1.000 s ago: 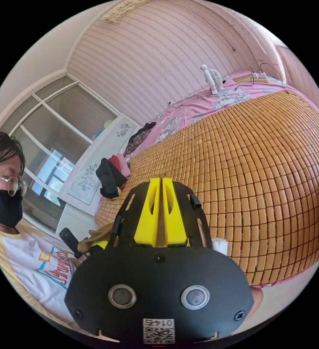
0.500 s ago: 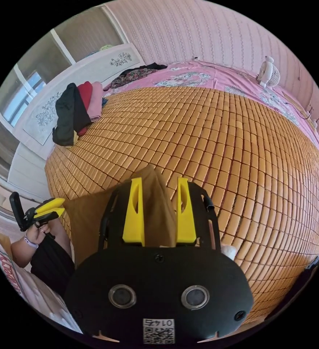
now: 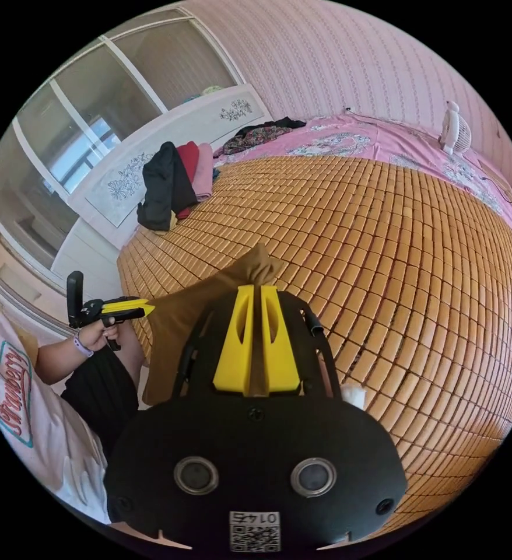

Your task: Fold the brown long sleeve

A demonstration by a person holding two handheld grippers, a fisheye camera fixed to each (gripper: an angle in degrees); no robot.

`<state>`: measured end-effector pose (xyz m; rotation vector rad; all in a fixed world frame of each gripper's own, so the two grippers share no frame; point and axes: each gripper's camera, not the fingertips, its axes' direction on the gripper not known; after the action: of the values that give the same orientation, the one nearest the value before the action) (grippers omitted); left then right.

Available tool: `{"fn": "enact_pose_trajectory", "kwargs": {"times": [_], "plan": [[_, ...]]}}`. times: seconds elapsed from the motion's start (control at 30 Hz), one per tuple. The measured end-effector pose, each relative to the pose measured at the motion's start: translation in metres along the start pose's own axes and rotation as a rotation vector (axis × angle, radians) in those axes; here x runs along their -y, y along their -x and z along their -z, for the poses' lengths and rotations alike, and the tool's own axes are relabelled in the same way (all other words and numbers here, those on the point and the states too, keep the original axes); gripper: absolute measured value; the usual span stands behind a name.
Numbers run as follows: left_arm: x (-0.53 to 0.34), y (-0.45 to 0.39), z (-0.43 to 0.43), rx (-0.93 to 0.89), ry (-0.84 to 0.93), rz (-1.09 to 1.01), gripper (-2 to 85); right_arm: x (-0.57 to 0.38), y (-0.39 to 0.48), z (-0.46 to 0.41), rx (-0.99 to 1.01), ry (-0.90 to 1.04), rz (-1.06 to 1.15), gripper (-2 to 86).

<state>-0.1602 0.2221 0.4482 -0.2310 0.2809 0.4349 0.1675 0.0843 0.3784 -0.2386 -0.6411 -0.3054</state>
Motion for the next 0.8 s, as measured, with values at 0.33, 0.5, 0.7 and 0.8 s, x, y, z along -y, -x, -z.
{"fn": "enact_pose_trajectory", "kwargs": {"times": [0.33,0.5,0.7,0.8], "plan": [[0.068,-0.064,0.067,-0.261,-0.144,-0.342,-1.0,-0.087,0.005,0.142,-0.074,-0.326,-0.122,0.9],[0.151,-0.118,0.049,-0.477,-0.187,-0.508,-0.8,-0.087,-0.043,0.229,-0.215,-0.438,-0.210,1.4],[0.299,-0.203,-0.054,-0.634,-0.139,-0.438,3.0,0.020,-0.197,0.310,-0.489,-0.278,-0.477,6.0],[0.340,-0.214,-0.110,-0.519,-0.071,-0.284,6.1,0.046,-0.268,0.308,-0.554,-0.227,-0.695,11.4]]}}
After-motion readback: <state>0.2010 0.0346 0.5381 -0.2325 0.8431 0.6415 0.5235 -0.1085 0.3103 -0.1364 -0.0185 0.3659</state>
